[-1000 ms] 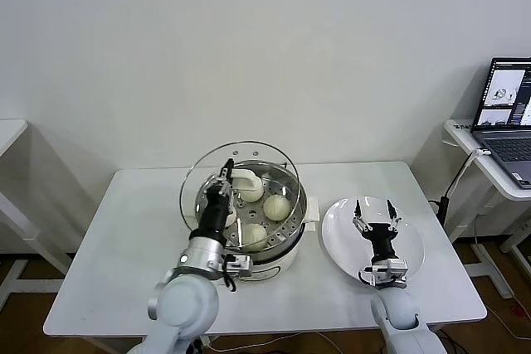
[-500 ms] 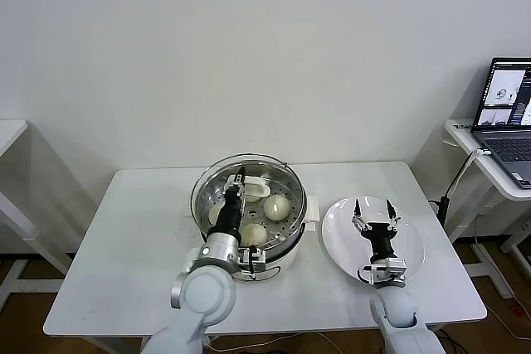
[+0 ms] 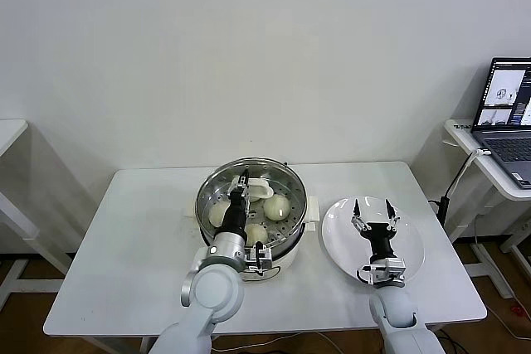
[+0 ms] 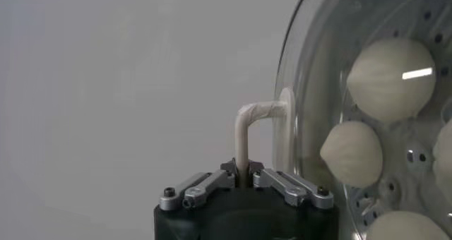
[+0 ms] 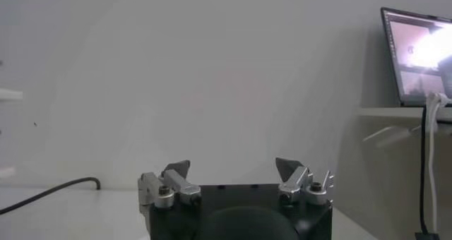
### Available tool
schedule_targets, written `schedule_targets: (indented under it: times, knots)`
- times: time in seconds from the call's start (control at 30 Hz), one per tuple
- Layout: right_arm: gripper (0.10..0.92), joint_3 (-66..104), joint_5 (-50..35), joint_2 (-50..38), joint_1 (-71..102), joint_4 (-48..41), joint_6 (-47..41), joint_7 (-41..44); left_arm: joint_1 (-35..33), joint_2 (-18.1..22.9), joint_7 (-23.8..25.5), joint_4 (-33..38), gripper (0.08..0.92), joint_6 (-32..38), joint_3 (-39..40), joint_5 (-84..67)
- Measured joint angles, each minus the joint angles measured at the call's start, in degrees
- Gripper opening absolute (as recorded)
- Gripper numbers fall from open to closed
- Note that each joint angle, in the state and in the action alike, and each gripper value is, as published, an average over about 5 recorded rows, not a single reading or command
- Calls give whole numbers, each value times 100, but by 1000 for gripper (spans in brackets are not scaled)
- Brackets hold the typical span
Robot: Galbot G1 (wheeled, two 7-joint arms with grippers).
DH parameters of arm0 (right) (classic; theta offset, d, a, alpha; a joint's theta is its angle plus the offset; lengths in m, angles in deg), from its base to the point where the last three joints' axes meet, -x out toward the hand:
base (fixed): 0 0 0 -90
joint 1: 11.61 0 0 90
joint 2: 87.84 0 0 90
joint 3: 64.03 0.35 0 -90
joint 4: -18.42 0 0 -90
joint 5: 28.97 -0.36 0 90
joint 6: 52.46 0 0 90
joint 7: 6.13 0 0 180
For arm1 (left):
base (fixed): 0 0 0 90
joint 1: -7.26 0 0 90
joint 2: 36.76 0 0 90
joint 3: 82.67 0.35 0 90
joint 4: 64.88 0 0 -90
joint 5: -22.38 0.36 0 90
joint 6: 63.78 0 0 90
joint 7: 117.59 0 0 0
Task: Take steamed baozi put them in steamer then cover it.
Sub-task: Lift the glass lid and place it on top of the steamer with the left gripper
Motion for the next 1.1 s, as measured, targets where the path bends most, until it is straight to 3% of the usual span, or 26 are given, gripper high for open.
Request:
schedule_targets:
  times: [1.1]
  knots:
    - [823, -24, 26, 14, -95, -88, 22, 5, 14, 113, -196, -324, 188, 36, -15, 83]
